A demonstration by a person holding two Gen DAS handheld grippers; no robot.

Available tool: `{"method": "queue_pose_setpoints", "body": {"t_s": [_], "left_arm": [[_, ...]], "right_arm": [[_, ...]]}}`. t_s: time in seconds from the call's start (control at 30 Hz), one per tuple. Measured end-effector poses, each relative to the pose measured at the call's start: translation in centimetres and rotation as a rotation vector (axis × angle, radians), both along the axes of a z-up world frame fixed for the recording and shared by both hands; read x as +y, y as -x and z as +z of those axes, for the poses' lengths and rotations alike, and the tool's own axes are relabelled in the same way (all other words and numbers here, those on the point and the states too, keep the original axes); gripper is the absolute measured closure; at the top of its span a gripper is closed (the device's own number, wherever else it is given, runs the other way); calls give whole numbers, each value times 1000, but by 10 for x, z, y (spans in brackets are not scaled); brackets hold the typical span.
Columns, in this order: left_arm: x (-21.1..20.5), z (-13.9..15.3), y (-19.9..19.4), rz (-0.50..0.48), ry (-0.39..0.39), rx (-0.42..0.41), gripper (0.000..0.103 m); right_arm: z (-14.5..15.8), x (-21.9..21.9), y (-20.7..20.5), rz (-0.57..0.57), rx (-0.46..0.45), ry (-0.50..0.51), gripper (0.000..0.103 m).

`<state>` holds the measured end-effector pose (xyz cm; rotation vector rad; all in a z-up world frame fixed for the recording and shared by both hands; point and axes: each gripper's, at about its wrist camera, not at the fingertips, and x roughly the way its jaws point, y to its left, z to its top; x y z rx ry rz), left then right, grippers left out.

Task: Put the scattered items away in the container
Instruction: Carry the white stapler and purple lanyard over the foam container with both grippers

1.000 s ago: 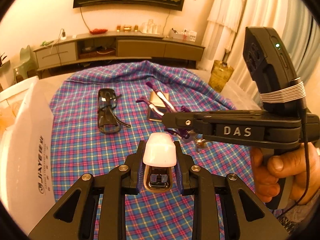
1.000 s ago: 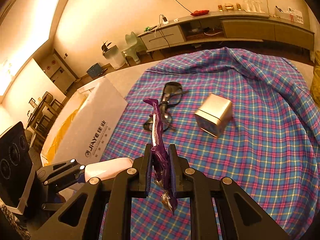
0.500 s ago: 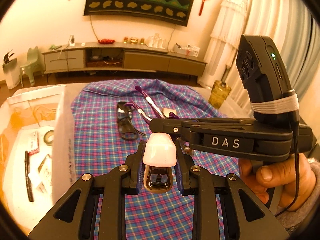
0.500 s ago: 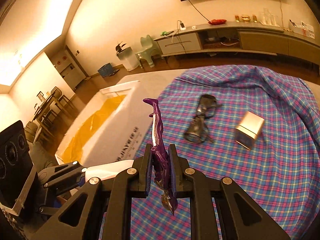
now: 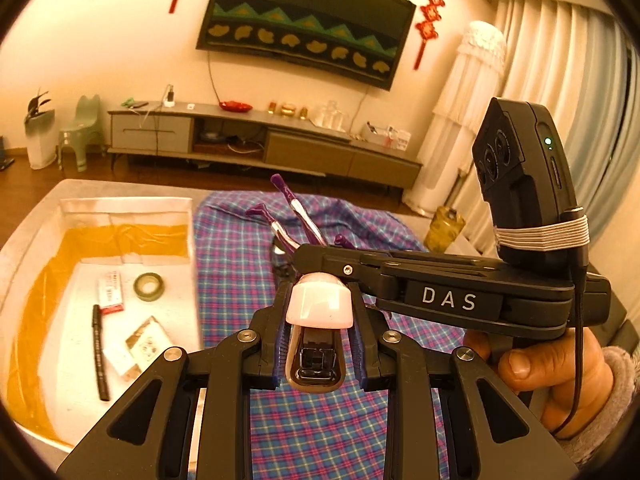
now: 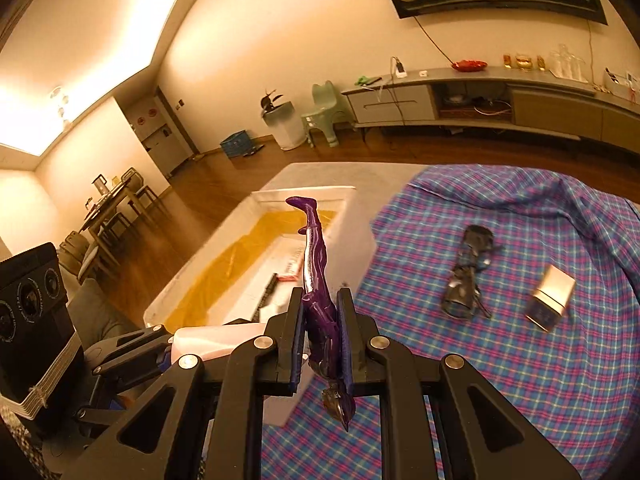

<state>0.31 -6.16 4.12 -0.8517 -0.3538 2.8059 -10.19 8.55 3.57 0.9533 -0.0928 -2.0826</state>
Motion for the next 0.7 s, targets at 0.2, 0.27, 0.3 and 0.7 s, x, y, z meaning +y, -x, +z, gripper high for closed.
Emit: {"method": "queue_pose_setpoints", "body": {"t_s": [0.2,0.27,0.3,0.7], "left_arm": [[-24,7,-12,36,-14,19,77],[-32,8,-17,49,-16,26,77],[-38,9,-19,57,-17,29,77],[-94,2,-41,130,-40,26,77]], "right_arm": [[8,-23,-6,23,0,18,86],[11,-32,-7,33,1,24,86],[13,-37,-9,39,2,27,86],[14,-92,-20,96,3,25,86]]}}
